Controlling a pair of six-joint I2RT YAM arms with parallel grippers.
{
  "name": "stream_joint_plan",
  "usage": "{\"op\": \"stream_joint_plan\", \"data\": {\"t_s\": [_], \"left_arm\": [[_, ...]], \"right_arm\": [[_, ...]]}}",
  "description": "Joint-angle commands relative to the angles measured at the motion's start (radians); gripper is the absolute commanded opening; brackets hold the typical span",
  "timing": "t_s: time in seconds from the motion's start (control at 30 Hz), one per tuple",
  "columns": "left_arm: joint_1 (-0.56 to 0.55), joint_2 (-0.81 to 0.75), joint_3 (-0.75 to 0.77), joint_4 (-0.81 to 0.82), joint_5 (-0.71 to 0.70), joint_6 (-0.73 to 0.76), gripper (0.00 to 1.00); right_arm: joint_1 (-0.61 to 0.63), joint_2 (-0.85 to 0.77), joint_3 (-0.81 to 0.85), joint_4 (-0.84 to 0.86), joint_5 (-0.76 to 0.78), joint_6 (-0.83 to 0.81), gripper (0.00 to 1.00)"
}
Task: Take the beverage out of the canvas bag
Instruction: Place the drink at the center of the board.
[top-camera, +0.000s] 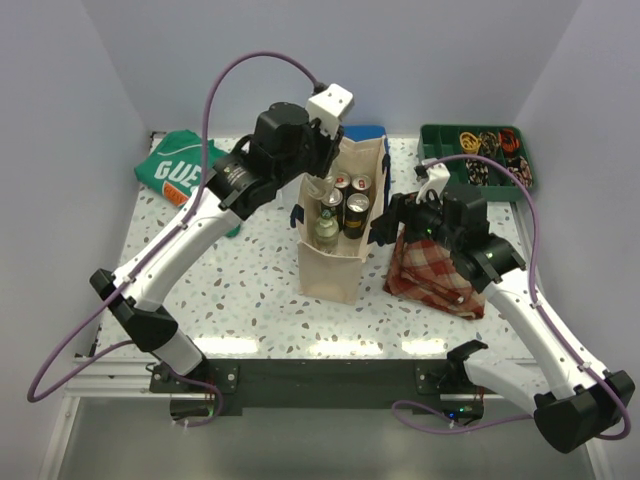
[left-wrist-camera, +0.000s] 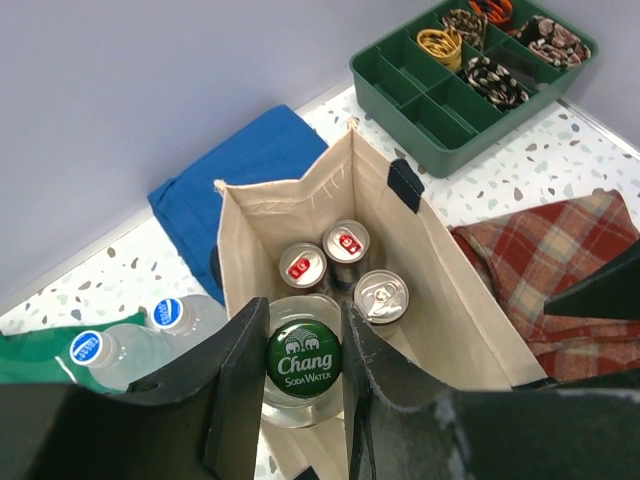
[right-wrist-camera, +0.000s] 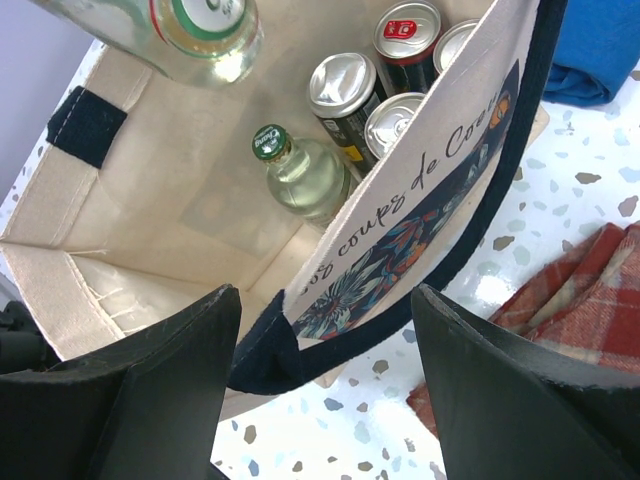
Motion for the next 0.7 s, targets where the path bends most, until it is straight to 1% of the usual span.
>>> {"op": "stream_joint_plan", "data": {"t_s": [0.0,0.23,0.4,0.5,0.53,0.67], "left_arm": [[0.027,-0.057,0.118,0.167,-0.057,0.037,0.0],[0.096,-0.07,0.12,0.164,-0.04,0.011,0.0],[0.16,-0.093,0.089,0.167,-0.028,0.009,0.0],[0.177,-0.112,0.068,0.184,-0.035,0.011,0.0],[0.179,-0.114,0.064,0.192,-0.035,-0.017,0.0],[0.18,-0.12,0.077,0.193,-0.044,-0.013,0.0]], "right_arm": [[0.003,-0.012,-0.002,0.046,-0.025,0.008,0.73],[0.003,-0.009,0.0,0.05,-0.031,0.012,0.73],[0.003,-0.008,0.0,0.052,-0.034,0.015,0.73],[0.003,-0.002,0.003,0.056,-0.04,0.018,0.73],[0.003,0.002,0.003,0.055,-0.042,0.02,0.73],[0.003,0.011,0.006,0.064,-0.052,0.026,0.73]]}}
